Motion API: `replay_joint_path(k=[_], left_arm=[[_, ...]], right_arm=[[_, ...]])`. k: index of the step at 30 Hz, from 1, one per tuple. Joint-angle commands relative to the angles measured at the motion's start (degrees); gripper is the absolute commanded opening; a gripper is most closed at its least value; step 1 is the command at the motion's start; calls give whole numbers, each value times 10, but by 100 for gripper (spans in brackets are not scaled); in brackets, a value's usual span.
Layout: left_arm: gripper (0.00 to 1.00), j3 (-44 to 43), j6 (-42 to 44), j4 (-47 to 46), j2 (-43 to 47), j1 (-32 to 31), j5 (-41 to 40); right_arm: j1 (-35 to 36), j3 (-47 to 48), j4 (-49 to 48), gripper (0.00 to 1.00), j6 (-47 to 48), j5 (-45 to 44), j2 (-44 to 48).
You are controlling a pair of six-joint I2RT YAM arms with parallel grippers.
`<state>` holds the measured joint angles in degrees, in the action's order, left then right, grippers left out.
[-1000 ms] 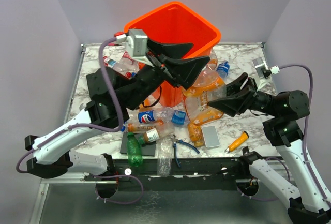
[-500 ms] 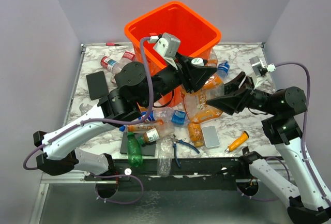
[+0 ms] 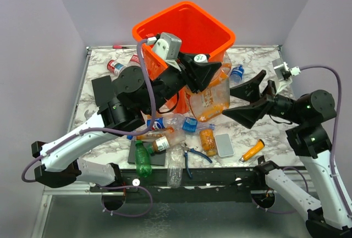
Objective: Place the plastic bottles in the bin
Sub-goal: Pick up the plastic bottle at the center of the board.
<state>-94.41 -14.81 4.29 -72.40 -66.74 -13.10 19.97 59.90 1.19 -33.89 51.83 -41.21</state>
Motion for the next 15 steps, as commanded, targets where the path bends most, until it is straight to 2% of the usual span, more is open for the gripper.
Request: replay_joint_path(k=[1,3,6,11,15], left_arm=[[0,-51,115,-38,6,3,-111],[0,-60,177,-74,1,4,-149],[0,-40,279,-199,-1,4,-201],[0,-28,455,-357,-35,21,-208],[0,-37,458,-353,-74,93,-161]], right_arm=[[2,80,128,100,71,-56,18],[2,111,170,100,97,-101,29],[2,119,217,100,123,-192,61],[2,47,215,100,119,-339,150],[2,-21,214,100,106,-429,210]])
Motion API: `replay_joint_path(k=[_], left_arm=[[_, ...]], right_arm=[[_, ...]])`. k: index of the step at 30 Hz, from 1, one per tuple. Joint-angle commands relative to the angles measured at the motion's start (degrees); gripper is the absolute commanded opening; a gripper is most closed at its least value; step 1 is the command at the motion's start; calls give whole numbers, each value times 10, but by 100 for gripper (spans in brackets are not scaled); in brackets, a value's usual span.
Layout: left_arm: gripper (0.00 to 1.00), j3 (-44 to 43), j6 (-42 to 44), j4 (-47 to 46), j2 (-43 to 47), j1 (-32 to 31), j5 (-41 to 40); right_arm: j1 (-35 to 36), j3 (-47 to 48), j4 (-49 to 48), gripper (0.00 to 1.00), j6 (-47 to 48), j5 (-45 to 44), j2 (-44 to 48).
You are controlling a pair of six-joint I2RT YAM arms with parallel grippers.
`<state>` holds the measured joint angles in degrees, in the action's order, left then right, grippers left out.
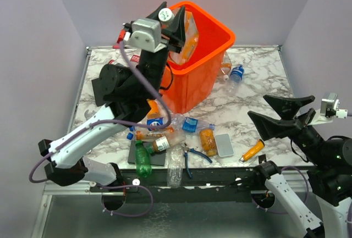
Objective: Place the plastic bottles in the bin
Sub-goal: Place the plastic bottle in the trash bin, then pick up the plastic bottle from the corner of the board.
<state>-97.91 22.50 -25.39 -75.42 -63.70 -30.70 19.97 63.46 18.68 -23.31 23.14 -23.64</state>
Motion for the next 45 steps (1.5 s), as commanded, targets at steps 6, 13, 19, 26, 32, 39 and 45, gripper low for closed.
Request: replay_joint_path(k=[6,13,19,26,32,39,45], left_arm=[[0,-24,-74,-5,-108,217,44],[0,-44,-152,13,-146,258,124],[86,-86,-185,103,-169,257,146],[99,-138,-204,149,-136,256,138],[99,-35,-278,149,-22,256,186],[99,190,-330,213,150,254,310],[99,360,-340,286,294,255,463]], right_arm=[[2,-93,84,100,-15,-194,53],[2,-140,112,100,-78,-289,82],[1,-198,86,100,-138,-284,66],[2,-177,127,100,-89,-327,25],[2,-194,126,100,-101,-371,5],[2,-210,122,99,-116,-301,-116],[2,-271,55,93,-81,-105,-186]])
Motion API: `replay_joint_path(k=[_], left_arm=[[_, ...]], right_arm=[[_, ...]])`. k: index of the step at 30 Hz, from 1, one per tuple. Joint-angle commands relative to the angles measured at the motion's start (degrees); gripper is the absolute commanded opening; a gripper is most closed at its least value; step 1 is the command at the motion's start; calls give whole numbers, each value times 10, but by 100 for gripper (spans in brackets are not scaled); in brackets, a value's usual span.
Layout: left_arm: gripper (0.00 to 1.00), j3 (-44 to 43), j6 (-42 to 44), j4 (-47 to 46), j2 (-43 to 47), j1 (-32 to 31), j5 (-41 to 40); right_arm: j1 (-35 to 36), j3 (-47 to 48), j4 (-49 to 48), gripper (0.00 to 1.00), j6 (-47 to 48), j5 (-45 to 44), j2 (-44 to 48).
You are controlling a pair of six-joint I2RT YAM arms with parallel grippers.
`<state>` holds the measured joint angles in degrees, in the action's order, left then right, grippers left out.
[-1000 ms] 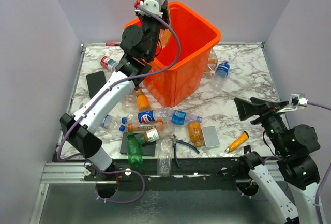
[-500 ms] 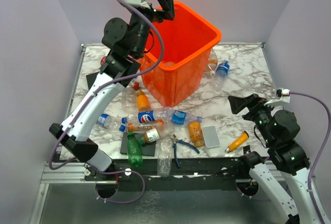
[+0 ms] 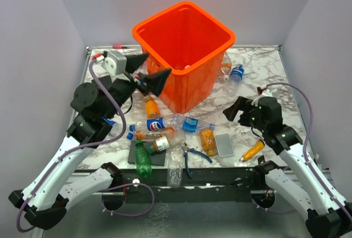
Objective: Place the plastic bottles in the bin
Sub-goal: Pick up the plastic bottle from the corner of the board.
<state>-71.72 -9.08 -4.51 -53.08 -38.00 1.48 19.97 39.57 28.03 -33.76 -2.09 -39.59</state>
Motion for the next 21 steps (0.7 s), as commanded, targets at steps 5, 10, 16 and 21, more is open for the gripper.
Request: replay_joint_path(k=[5,10,16,21], left_arm=[[99,240,-75,70,170,-3,165],[99,365,-164,-48,217,-3,143],[99,421,-211,-127,205,-3,134],[99,440,-216,-126,210,-3,128]], right_arm=[[12,-87,-84,88,9,257,-35],[125,-63,-45,95,16,173,-87],[194,-65,-41,92,-33,56,-147],[204,-67,-72,88,-41,30,-180]])
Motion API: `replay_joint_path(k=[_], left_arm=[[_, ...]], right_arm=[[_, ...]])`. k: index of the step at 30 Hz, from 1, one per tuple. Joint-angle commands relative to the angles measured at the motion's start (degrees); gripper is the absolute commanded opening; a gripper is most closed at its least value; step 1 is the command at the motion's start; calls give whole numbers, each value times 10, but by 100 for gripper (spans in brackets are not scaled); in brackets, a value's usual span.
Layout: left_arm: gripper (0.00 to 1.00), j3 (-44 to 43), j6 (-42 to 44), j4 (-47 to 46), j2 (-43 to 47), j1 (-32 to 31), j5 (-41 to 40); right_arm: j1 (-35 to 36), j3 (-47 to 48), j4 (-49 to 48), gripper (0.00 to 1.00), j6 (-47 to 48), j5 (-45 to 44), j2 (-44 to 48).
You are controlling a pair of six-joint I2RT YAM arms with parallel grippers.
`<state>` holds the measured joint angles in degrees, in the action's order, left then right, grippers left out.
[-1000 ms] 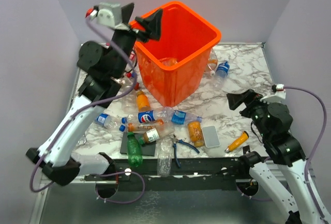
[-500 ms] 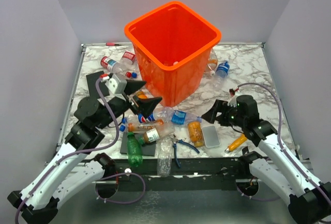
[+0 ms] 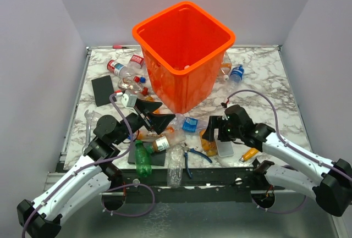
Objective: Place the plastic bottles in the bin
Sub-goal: Pick up the plastic bottle from the corner of the board.
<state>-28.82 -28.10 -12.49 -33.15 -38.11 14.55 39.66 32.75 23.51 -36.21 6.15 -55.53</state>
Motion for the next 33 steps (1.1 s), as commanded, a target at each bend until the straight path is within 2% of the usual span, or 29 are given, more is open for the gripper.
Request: replay_joint_path(k=[1,8,18,27,33], left_arm=[[99,13,-28,-46,12,-2,-5],[99,31,-36,-46,27,-2,-10],[99,39,-42,-44,30,-2,-21],[99,33,-38,-37,29,-2,-24],[99,24,-42,-32,26,-1,-24]], right_arm=[[8,2,-36,88,-15,-48,-29],[20,25,-56,87,-5,-50,-104],[29,43,-60,73,-2,-78,-159],[40,46,-56,72,-1,-89,-192],[44,53,-29,57,-9,-89,-141]])
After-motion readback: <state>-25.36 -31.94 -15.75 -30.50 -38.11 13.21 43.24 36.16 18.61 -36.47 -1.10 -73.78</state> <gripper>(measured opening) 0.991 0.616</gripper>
